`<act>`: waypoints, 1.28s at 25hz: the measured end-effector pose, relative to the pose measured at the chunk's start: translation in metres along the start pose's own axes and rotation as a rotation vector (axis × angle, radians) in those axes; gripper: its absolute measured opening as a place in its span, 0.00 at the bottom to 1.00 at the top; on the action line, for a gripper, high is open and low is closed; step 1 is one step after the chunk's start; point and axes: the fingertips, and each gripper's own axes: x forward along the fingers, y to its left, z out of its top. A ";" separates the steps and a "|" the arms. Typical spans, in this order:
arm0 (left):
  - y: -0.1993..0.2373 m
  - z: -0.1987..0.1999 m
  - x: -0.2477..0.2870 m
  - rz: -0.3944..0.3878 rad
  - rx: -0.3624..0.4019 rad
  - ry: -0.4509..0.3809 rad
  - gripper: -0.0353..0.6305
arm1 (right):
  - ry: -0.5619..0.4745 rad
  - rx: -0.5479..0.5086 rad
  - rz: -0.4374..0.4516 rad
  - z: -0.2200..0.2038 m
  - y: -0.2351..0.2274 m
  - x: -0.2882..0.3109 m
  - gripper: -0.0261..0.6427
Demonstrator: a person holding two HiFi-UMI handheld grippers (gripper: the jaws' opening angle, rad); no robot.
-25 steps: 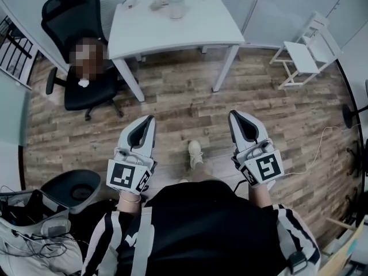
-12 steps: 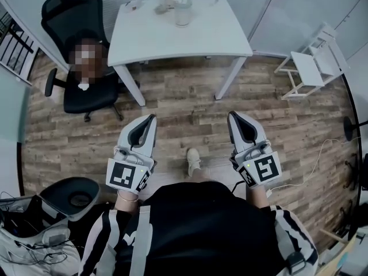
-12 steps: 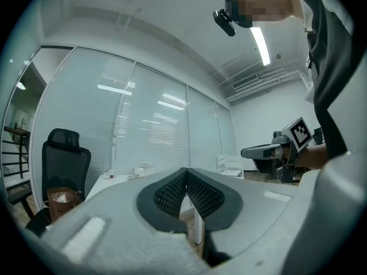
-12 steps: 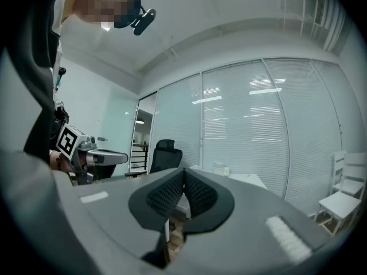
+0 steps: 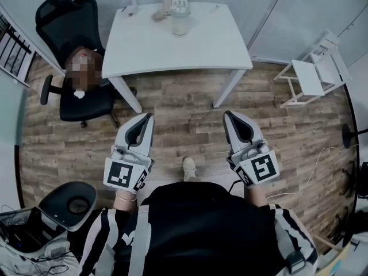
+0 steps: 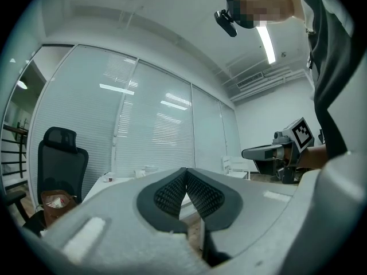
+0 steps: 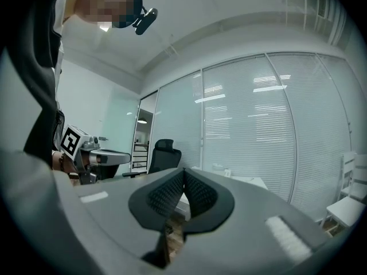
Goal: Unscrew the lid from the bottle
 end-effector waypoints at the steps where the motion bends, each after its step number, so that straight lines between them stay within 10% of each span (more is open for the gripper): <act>1: 0.002 0.000 0.007 0.001 -0.002 0.000 0.05 | 0.002 -0.003 0.004 -0.001 -0.006 0.004 0.04; 32: 0.014 -0.022 0.090 0.039 -0.016 0.037 0.05 | 0.015 0.048 0.138 -0.018 -0.056 0.071 0.04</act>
